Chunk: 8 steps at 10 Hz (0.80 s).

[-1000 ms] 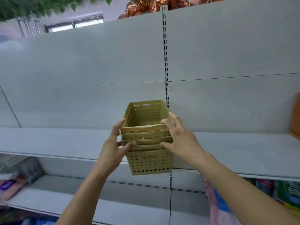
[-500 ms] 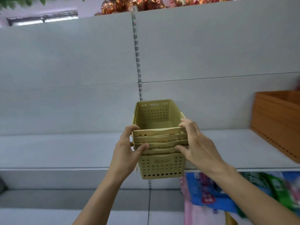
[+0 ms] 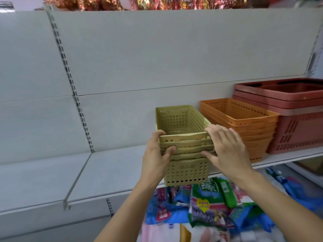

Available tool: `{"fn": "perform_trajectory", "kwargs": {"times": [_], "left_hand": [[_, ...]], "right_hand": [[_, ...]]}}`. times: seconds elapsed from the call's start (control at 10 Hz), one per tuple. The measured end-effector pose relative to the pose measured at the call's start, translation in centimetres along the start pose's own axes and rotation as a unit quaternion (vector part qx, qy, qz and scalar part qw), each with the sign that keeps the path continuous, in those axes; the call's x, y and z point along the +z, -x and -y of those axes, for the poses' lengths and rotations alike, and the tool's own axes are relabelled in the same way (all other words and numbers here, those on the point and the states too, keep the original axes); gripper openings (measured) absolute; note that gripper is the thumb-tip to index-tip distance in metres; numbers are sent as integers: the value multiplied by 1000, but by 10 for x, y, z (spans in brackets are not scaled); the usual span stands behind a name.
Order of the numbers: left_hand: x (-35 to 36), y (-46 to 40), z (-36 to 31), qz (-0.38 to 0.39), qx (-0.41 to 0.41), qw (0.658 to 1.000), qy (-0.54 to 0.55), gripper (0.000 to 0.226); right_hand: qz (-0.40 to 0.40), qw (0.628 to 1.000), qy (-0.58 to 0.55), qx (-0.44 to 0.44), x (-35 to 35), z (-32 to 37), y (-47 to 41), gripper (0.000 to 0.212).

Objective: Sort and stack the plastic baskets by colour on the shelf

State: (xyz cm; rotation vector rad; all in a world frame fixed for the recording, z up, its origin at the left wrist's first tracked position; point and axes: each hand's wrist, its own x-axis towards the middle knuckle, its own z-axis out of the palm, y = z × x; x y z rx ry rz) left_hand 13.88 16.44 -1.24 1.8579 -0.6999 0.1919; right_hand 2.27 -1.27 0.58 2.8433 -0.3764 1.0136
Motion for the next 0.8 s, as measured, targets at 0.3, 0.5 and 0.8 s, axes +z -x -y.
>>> {"fn": "perform_trajectory", "kwargs": {"times": [0.3,0.5,0.8], "left_hand": [[65,-17,-25,-12,-23,1000,4,41],[87,-29,-35,-17,-36,999,-17,40],[74,-10,-38,57,-13,996,-65,70]], "right_hand": [[3,997,77,-31,9,-72,-16,75],[40,996,77,-32,10,-100,-24,76],[156,988,-8,16,-15,-85,-11,84]]}}
